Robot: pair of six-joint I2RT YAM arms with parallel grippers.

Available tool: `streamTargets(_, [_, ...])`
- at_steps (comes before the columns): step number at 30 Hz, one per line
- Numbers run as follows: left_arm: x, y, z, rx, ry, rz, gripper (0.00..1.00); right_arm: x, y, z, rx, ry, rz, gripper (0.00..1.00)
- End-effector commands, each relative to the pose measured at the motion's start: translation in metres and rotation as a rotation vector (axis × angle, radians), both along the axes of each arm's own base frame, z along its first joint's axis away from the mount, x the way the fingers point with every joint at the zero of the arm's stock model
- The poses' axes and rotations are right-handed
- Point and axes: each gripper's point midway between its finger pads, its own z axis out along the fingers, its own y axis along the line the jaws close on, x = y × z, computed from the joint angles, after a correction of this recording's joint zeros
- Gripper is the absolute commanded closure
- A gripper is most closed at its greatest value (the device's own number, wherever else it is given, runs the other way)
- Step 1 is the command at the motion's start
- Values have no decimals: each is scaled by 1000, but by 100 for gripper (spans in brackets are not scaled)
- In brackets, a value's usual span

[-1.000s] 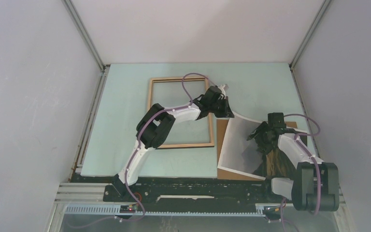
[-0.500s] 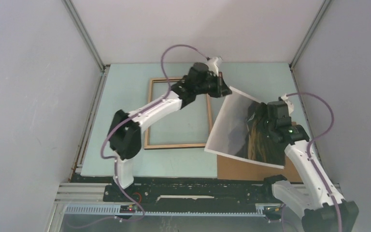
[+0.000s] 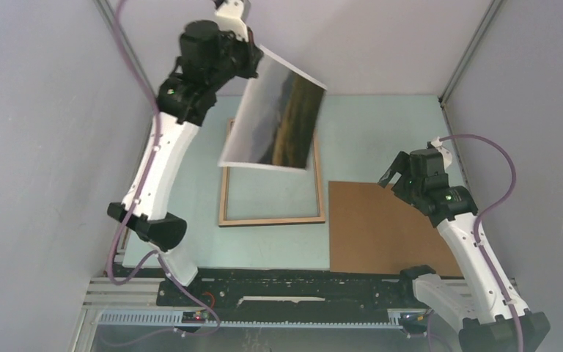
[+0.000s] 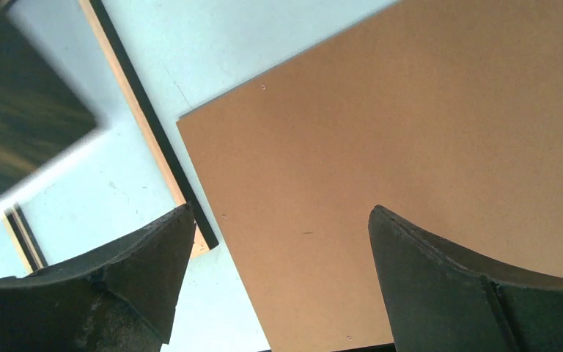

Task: Put the photo into the frame

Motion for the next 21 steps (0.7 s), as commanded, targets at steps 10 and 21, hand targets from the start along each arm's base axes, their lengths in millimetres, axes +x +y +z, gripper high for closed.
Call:
streamTargets(10, [-71,-2,25,376,-231,-76,100,5,18,-17,44,46,64,5])
streamTargets(21, [-101,-124,-160,609,-66,-309,100,7,32,-64,337,139,147,8])
